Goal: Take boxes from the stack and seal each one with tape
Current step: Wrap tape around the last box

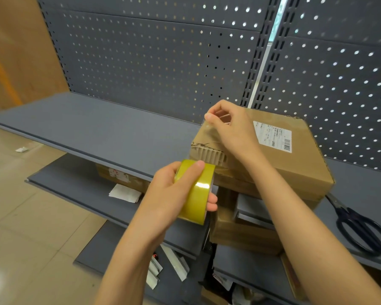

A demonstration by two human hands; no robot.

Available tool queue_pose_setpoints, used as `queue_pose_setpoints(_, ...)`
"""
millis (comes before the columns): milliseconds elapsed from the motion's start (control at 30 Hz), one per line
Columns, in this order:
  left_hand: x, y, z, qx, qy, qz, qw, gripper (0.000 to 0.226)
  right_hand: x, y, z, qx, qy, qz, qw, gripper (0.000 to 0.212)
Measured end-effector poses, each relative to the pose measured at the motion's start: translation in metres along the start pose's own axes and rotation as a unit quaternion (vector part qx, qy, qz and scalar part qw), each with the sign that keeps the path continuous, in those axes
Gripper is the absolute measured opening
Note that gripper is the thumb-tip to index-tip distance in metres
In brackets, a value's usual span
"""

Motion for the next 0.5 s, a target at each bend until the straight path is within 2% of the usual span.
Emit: queue_pose_setpoints(500,0.013,-0.006,0.011,-0.007,-0.031,0.016,0.999,0.032,0.006,0.015,-0.017,-0.058,0.046,0.035,0.997,0.011)
Point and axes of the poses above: each hand's wrist, its own x-axis towards the middle knuckle, its own y-axis out of the palm, z = x × y, the point moved 7 cm from there along x, towards the middle knuckle, and after that the axes turned 8 degrees about -x, right-handed, at the moved point
